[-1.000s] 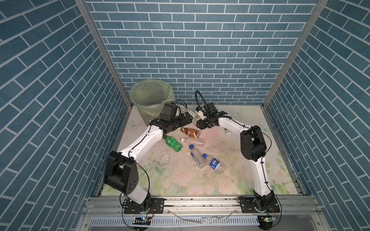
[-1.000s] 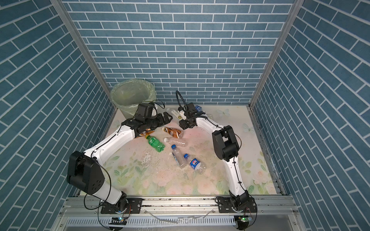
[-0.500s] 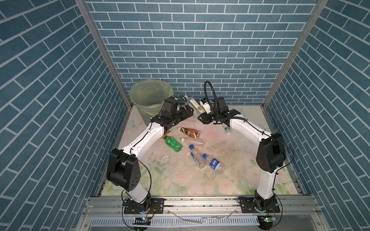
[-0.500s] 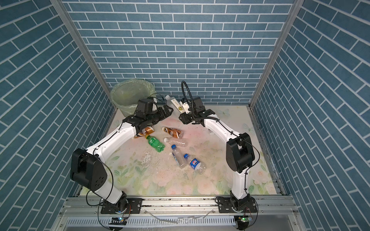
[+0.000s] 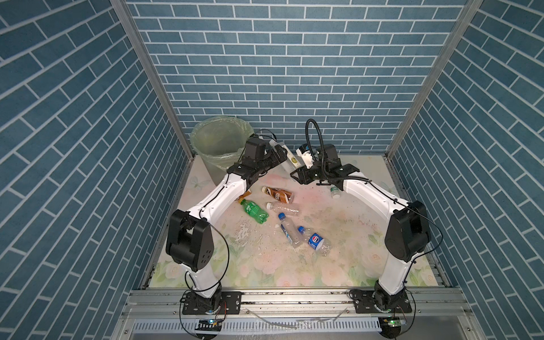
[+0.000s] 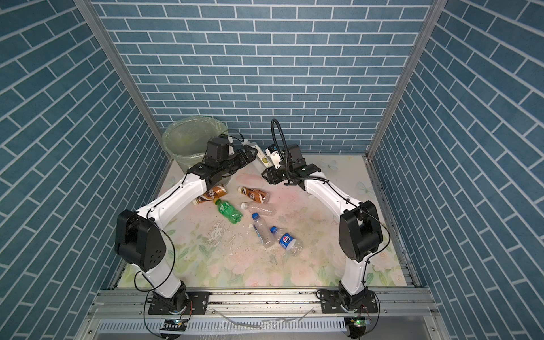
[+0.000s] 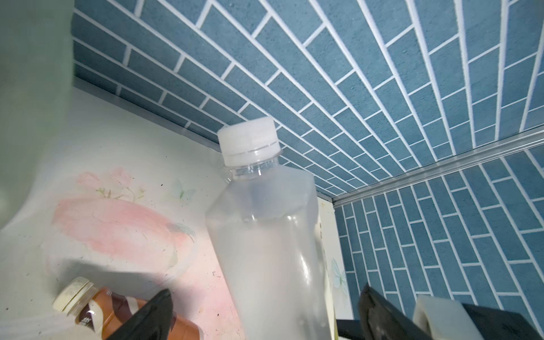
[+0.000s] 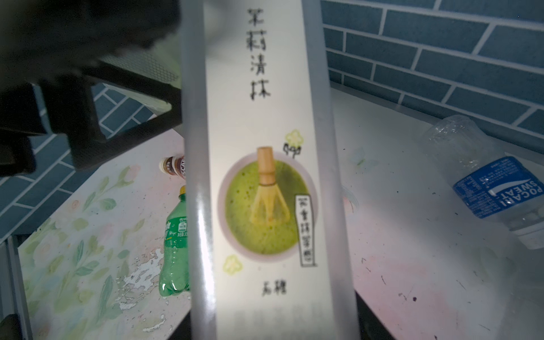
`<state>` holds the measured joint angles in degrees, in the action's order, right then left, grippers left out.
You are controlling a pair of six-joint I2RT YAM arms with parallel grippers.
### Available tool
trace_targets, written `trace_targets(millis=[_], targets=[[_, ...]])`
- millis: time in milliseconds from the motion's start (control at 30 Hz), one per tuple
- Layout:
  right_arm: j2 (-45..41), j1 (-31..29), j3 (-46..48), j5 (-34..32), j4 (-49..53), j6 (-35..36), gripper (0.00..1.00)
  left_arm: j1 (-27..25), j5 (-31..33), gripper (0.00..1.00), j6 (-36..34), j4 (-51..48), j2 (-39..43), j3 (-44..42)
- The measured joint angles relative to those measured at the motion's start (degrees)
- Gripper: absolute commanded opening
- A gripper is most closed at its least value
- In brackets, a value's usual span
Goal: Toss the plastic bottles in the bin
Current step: 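Lift the matcha bottle with the right gripper while the left gripper grasps its top, then carry the matcha bottle over the bin with the left gripper while the right gripper opens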
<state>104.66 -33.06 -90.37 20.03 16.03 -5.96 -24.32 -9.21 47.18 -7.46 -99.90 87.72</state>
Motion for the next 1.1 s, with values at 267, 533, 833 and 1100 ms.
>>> trace_targets(millis=[267,533,833,1100], targets=[[-1.5,0.0,2.0,2.1,-2.9,-2.2,0.51,-0.2,1.1,0.91,0.3,0.8,-2.1,4.0],[-2.8,-0.1,2.8,3.2,-4.5,-3.3,0.51,-0.2,1.2,0.77,0.6,2.9,-2.8,4.2],[-3.2,-0.1,3.0,4.1,-5.1,-5.1,0.56,-0.2,0.5,0.58,0.9,4.5,-3.1,4.2],[-4.1,-0.1,3.3,4.0,-5.4,-5.7,0.74,-0.5,0.7,0.57,-1.9,4.2,-2.7,4.8]])
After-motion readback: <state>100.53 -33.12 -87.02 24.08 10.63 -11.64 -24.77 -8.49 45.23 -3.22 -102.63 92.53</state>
